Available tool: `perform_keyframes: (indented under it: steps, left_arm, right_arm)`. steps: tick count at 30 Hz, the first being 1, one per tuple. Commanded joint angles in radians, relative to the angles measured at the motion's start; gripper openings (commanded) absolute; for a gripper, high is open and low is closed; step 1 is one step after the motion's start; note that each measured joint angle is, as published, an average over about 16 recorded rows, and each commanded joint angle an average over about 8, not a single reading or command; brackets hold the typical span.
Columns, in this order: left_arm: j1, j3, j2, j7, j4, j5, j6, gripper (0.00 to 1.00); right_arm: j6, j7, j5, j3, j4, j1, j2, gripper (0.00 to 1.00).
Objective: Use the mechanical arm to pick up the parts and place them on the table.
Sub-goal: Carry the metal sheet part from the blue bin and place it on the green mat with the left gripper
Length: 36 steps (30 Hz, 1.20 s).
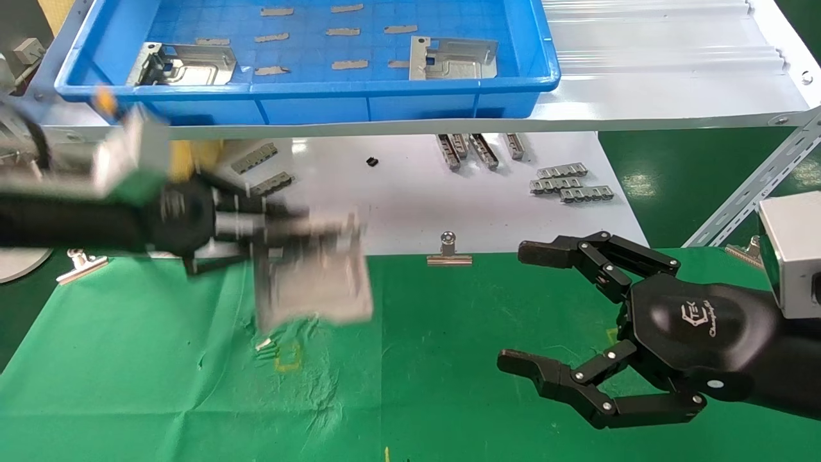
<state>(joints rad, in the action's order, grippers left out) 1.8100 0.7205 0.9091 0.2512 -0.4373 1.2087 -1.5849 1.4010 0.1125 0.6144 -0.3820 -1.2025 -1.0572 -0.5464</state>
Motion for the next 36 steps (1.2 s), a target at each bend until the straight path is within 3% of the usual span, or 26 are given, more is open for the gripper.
perform_keyframes:
  steps: [1, 7, 12, 13, 19, 21, 28, 36]
  left_arm:
    - [-0.048, 0.050, -0.023, 0.017, -0.038, -0.007, 0.004, 0.00]
    - [-0.083, 0.125, 0.034, 0.215, 0.056, 0.094, 0.081, 0.00]
    - [-0.086, 0.138, 0.080, 0.317, 0.162, 0.125, 0.142, 0.02]
    - [-0.086, 0.138, 0.086, 0.331, 0.181, 0.126, 0.148, 0.09]
    - [-0.083, 0.134, 0.104, 0.410, 0.262, 0.122, 0.147, 0.84]
    - [-0.082, 0.131, 0.107, 0.436, 0.280, 0.117, 0.137, 1.00]
    - [-0.071, 0.113, 0.100, 0.486, 0.336, 0.087, 0.073, 1.00]
    - [-0.055, 0.104, 0.100, 0.461, 0.393, 0.073, 0.032, 1.00]
  right_arm:
    - [0.000, 0.000, 0.000, 0.000, 0.000, 0.000, 0.000, 1.00]
    - [0.000, 0.000, 0.000, 0.000, 0.000, 0.000, 0.000, 1.00]
    - [0.000, 0.000, 0.000, 0.000, 0.000, 0.000, 0.000, 1.00]
    - [0.000, 0.000, 0.000, 0.000, 0.000, 0.000, 0.000, 1.00]
    - [0.000, 0.000, 0.000, 0.000, 0.000, 0.000, 0.000, 1.00]
    - [0.000, 0.000, 0.000, 0.000, 0.000, 0.000, 0.000, 1.00]
    - [0.000, 0.000, 0.000, 0.000, 0.000, 0.000, 0.000, 1.00]
    - [0.000, 0.000, 0.000, 0.000, 0.000, 0.000, 0.000, 1.00]
